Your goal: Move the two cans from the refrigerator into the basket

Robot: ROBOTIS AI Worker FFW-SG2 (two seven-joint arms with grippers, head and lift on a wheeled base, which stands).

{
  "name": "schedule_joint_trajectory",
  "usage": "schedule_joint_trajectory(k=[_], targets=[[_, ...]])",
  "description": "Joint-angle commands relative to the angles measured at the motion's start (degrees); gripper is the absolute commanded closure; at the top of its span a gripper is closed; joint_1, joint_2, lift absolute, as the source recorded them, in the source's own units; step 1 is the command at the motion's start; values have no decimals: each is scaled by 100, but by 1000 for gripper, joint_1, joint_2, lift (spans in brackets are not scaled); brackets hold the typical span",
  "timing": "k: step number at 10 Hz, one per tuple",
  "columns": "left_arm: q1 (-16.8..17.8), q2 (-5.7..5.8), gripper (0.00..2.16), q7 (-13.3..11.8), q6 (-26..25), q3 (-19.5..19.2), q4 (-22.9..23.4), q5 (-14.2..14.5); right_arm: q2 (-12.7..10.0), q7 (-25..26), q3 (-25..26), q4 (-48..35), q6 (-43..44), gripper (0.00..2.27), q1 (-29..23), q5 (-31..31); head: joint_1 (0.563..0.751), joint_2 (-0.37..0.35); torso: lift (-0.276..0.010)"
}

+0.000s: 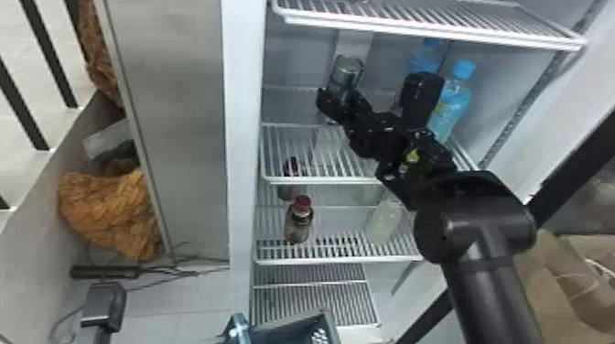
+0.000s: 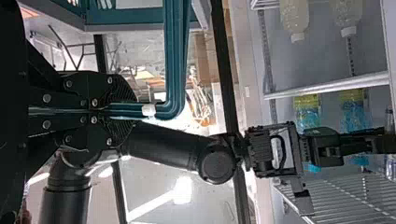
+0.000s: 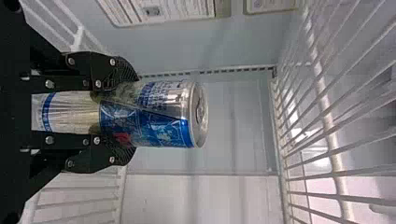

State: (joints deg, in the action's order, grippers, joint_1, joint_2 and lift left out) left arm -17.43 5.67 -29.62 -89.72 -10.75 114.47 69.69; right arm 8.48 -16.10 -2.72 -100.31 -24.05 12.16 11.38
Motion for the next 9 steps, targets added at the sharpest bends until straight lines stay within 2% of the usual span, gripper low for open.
schedule_joint_trajectory(k=[1,9], targets=[[-14,-4,1197,0,-31,-22,-7,1,14,-24,77,-453,-126,1233,-315,108,695,-195,-35],[-43,-22,1197,0,-31,-33,7,12,110,-314,626,-2717,-899,1233,-1975,256,695,-225,-35]])
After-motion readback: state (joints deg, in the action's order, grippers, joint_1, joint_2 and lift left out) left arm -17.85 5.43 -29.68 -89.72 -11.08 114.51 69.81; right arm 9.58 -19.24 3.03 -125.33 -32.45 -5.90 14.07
